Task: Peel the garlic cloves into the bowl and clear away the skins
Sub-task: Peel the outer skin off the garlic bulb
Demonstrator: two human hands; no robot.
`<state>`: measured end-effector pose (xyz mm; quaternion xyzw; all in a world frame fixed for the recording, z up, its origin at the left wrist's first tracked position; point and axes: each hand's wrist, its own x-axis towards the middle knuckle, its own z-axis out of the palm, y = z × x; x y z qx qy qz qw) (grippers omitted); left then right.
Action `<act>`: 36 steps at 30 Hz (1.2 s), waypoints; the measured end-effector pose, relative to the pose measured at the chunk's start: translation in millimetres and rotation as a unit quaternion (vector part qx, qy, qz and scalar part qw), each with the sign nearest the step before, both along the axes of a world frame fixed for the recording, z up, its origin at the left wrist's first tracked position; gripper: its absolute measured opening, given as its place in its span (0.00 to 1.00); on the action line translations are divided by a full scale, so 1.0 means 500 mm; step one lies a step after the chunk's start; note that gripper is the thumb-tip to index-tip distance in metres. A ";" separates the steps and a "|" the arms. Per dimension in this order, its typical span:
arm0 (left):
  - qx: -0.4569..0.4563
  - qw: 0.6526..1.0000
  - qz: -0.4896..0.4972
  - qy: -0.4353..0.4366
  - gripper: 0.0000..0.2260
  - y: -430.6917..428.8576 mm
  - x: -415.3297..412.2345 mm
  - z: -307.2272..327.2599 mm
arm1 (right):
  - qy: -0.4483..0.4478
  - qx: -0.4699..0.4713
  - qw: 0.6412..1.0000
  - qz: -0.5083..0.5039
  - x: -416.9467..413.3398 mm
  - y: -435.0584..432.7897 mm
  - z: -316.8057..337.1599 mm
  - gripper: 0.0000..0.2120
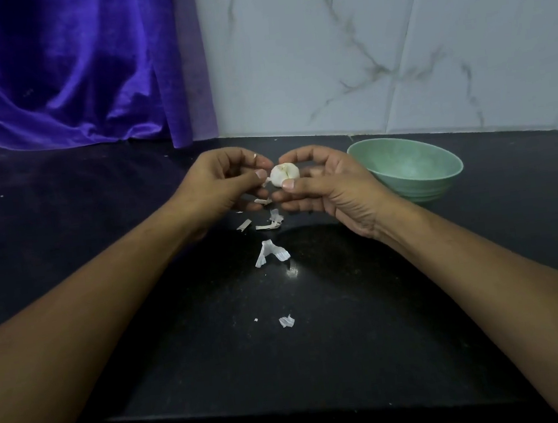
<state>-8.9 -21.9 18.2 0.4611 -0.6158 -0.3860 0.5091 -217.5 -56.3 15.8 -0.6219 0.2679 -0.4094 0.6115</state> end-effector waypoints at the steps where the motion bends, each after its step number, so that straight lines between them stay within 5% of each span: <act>1: -0.004 1.000 0.009 -0.020 0.05 -0.002 0.002 -0.003 | -0.001 0.001 1.000 -0.004 0.000 0.000 0.001 0.16; 9: -0.060 0.996 0.031 -0.066 0.12 0.004 -0.009 -0.006 | 0.052 -0.014 0.998 -0.024 0.006 0.010 0.001 0.15; 20: -0.093 0.989 0.046 -0.101 0.03 0.004 -0.004 0.006 | 0.071 -0.036 0.996 -0.040 0.008 0.016 0.003 0.12; 27: -0.168 0.933 0.146 -0.284 0.04 0.015 -0.010 0.011 | 0.093 -0.097 0.987 -0.087 0.017 0.013 -0.008 0.15; 36: -0.200 0.880 0.212 -0.376 0.08 0.024 -0.035 0.010 | 0.109 -0.152 0.971 -0.146 0.035 0.005 -0.030 0.09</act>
